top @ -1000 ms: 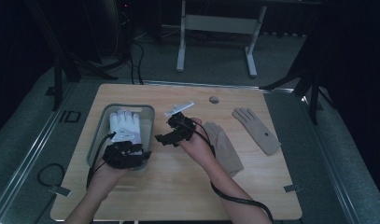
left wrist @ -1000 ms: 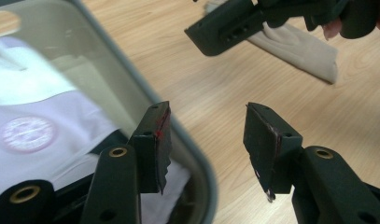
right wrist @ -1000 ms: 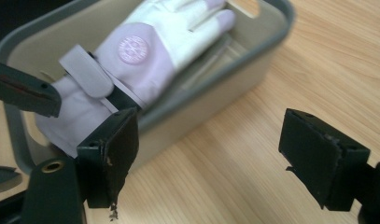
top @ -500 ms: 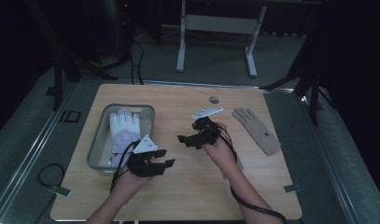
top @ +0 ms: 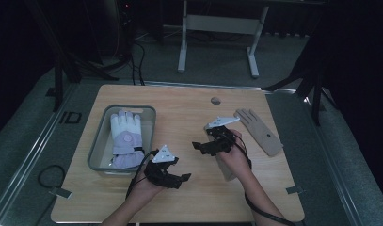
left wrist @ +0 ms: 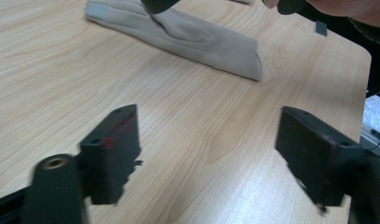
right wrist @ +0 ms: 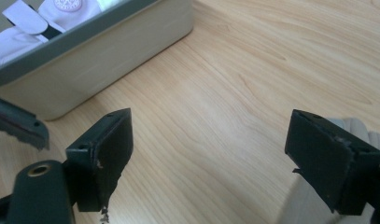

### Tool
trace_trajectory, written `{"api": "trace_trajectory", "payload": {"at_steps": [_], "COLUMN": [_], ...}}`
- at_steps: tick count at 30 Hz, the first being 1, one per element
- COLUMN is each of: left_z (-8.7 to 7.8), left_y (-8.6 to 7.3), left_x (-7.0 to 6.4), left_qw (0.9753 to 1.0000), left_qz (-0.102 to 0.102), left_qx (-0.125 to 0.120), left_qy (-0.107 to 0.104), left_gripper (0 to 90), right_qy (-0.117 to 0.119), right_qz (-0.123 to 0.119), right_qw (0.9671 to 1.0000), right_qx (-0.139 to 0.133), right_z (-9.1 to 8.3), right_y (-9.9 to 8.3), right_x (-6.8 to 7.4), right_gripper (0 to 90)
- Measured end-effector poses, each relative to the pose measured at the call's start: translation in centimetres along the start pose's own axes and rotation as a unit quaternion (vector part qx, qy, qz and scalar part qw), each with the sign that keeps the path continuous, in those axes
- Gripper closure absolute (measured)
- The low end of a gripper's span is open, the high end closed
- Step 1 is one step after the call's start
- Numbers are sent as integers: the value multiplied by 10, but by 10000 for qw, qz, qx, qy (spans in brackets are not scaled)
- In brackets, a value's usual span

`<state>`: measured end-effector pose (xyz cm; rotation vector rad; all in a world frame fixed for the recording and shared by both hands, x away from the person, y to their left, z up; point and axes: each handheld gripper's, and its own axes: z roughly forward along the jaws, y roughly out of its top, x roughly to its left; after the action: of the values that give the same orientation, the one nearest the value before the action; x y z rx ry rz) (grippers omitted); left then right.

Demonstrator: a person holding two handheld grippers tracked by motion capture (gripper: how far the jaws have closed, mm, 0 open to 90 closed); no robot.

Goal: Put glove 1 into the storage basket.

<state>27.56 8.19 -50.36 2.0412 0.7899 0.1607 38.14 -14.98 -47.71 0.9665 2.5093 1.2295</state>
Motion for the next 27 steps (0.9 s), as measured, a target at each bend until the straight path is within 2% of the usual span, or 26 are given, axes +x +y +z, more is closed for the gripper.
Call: {"api": "trace_trajectory", "payload": {"at_steps": [5, 6, 11, 17, 18, 19, 20, 21, 22, 24, 25, 27], "left_z": [8, 12, 21, 27, 29, 31, 31, 31, 30, 30, 30, 31], "left_y": [-6, -8, -16, -26, -28, -32, -33, -35, -36, -38, -39, -41], "left_x": [-5, -6, -7, -4, -4, -3, -3, -2, 0, 2, 1, 1], "left_qw": [9997, 9997, 9993, 9989, 9988, 9982, 9979, 9977, 9976, 9979, 9979, 9980], "left_qz": [213, 202, 274, 260, 248, 281, 263, 233, 180, 134, 162, 241], "left_qx": [-112, -151, -163, -317, -332, -357, -396, -443, -493, -552, -549, -517], "left_qy": [40, 57, 217, 236, 251, 391, 433, 465, 458, 309, 317, 260], "left_gripper": [170, 144, 133, 115, 97, 80, 22, 20, 19, 19, 20, 20], "right_qy": [24, 35, -4, -84, -107, -156, -237, -233, -221, -262, -307, -211], "right_qz": [80, 132, 176, 248, 245, 245, 262, 315, 345, 316, 313, 282], "right_qw": [10000, 9999, 9998, 9997, 9996, 9995, 9993, 9992, 9992, 9992, 9990, 9993], "right_qx": [-21, -12, -30, 18, 49, 80, 117, 92, 38, -25, -82, -147], "right_z": [-6, -9, -16, -22, -23, -24, -27, -29, -31, -33, -34, -34], "right_y": [-9, -14, -28, -42, -45, -48, -54, -57, -60, -65, -67, -71], "right_x": [-7, -12, -23, -33, -35, -38, -44, -47, -50, -54, -55, -56], "right_gripper": [140, 139, 139, 136, 137, 137, 137, 137, 136, 123, 118, 101]}}
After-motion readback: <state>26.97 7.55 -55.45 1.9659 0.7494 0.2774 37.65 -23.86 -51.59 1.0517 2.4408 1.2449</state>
